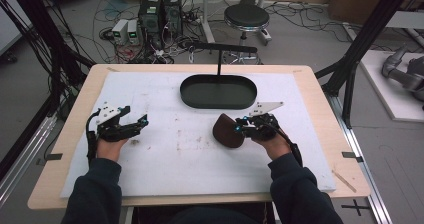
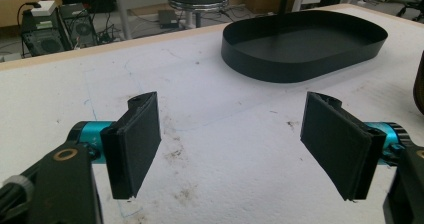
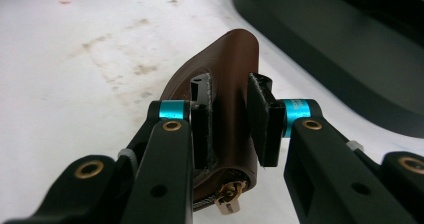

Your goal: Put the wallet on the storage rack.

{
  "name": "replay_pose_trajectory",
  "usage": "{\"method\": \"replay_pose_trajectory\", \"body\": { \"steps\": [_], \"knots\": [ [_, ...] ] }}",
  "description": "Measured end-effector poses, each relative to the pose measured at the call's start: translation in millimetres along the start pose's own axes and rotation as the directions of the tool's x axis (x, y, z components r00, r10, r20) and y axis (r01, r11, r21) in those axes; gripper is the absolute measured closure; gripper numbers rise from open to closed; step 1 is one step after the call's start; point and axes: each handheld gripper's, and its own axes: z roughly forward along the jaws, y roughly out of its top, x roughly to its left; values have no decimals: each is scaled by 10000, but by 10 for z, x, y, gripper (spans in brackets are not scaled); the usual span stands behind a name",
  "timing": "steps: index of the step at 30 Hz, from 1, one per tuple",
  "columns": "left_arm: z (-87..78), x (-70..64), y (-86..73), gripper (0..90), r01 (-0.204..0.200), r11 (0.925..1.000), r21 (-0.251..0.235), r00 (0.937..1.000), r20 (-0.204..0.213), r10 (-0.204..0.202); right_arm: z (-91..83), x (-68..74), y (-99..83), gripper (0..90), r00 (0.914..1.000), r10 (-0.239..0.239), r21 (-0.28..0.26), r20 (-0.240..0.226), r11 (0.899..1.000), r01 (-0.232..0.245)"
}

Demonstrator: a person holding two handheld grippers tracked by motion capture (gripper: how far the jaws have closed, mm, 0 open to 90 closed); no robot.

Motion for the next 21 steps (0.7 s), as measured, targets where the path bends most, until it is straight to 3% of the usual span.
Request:
{"method": "replay_pose_trajectory", "body": {
  "steps": [3,6,8,11,13,17,21],
  "knots": [
    [-2,-2,1,240,9,10000,-16,10000,-2,-9,-62,-31,4,759,9982,-165,-33,569,9999,167],
    [-3,0,2,240,5,10000,-31,10000,12,-4,-100,-19,-3,764,9900,-562,-60,1293,9983,575],
    [-2,-4,1,241,14,10000,-30,10000,13,-14,-96,-9,-8,762,9874,-747,-21,1392,9971,757],
    [1,-8,2,241,-8,10000,-17,10000,65,9,-108,-126,-60,747,9962,143,-91,858,9999,-136],
    [3,-12,2,241,-21,10000,8,10000,86,21,-130,-256,-151,737,9947,932,-62,442,9956,-930],
    [16,-19,0,243,-54,10000,43,9999,101,53,-135,-448,-311,725,9776,2102,-66,-96,9776,-2103],
    [24,-27,-1,243,-62,10000,65,9999,122,62,-68,-600,-425,720,9549,2958,210,-240,9552,-2954]
  ]
}}
